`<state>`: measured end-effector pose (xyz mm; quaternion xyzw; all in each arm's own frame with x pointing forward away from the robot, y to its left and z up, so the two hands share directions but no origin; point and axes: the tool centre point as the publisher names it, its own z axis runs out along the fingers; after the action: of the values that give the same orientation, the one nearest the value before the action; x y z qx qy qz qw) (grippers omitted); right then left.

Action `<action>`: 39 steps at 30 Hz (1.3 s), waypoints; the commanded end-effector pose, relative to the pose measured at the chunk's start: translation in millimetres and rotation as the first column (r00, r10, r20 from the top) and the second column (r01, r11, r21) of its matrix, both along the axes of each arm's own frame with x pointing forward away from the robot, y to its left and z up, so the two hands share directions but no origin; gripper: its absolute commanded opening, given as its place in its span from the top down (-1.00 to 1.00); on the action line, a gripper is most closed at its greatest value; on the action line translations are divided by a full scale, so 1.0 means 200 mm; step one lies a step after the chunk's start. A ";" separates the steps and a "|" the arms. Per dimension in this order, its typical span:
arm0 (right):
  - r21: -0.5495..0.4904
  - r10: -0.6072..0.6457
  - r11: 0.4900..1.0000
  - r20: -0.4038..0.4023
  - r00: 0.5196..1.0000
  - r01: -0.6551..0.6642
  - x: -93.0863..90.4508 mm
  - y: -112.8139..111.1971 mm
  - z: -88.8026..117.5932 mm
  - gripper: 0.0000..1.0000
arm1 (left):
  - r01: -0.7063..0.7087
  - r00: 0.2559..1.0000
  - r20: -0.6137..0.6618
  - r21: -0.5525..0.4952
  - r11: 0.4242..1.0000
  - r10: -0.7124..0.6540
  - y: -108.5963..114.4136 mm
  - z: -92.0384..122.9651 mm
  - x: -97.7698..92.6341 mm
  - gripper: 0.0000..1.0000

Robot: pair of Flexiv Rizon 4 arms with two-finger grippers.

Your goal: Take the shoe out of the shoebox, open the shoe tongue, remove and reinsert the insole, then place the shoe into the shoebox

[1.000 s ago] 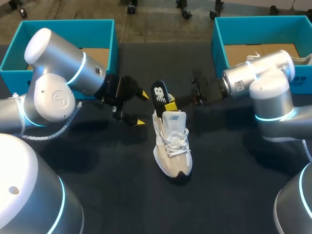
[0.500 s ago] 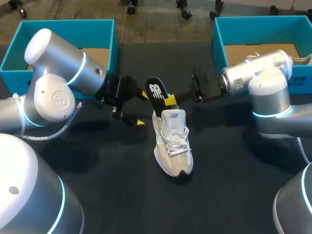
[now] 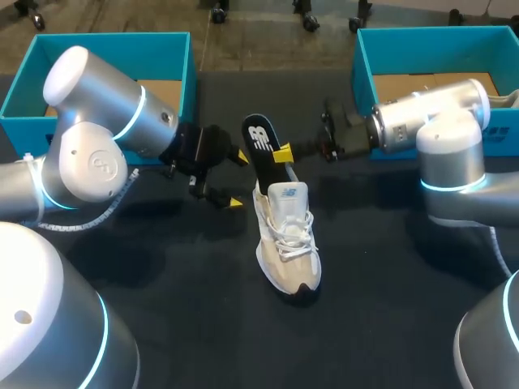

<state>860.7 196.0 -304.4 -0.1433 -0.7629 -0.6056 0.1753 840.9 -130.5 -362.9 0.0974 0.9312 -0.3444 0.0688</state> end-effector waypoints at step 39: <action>-0.161 -0.085 0.985 -0.186 0.979 0.055 -0.20 -0.09 -0.04 0.20 | 0.002 1.000 -0.015 -0.010 1.000 -0.002 -0.01 -0.04 0.01 -1.00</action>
<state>828.3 180.9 -316.0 -0.2330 -0.7793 -0.5390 0.2188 842.2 -133.0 -366.6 0.0946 0.9311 -0.3469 0.0621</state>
